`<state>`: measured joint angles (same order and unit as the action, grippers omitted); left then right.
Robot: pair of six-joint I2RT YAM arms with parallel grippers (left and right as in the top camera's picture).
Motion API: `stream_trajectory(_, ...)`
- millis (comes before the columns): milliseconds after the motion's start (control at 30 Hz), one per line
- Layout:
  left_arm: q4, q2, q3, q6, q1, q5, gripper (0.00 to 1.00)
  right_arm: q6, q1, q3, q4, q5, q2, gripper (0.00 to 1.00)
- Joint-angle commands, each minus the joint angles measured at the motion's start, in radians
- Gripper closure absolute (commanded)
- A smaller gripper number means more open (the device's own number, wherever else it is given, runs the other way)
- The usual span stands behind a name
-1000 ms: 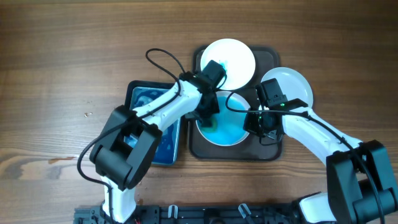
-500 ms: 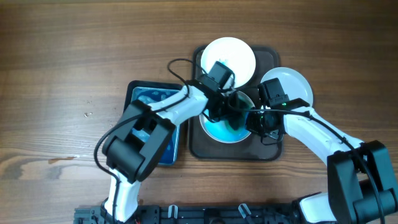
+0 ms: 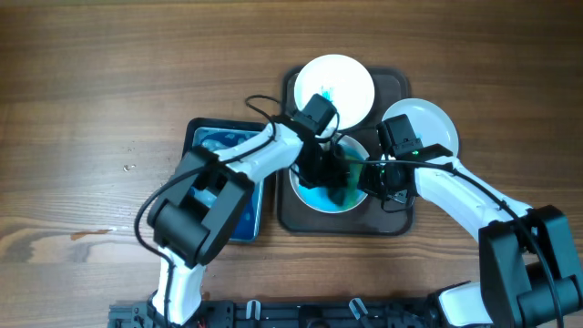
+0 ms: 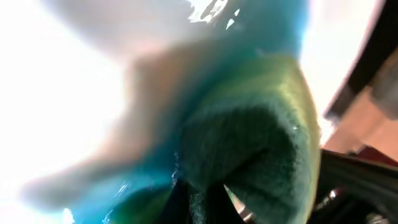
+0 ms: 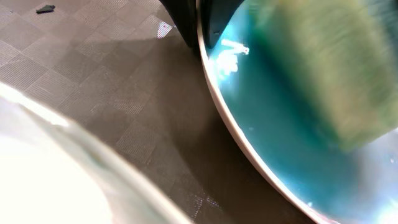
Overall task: Clean dirty plates on tray and stack at the side
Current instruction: 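Scrub the tilted plate with the sponge held in the left gripper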
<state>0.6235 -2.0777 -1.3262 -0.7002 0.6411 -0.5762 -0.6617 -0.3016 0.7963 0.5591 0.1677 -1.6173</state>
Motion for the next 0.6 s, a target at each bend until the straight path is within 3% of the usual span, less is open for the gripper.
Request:
stream_trajectory(0,0.092,0.024,0.039,0.013,-0.059,0.35,0.96,0.007,-0.001,-0.017,0.01,-0.071,-0.036,0.95)
stream_trajectory(167,0.13,0.115,0.039,0.013,-0.072,0.492,0.96,0.007,-0.001,-0.017,0.01,-0.071,-0.036,0.96)
stream_trajectory(300,0.142,0.21,0.039,-0.023,-0.073,0.491,0.96,0.007,-0.001,-0.017,0.009,-0.071,-0.036,0.96)
stream_trajectory(567,0.185,0.385,0.039,-0.041,-0.145,0.264,0.96,0.008,-0.001,-0.017,0.01,-0.071,-0.036,0.96)
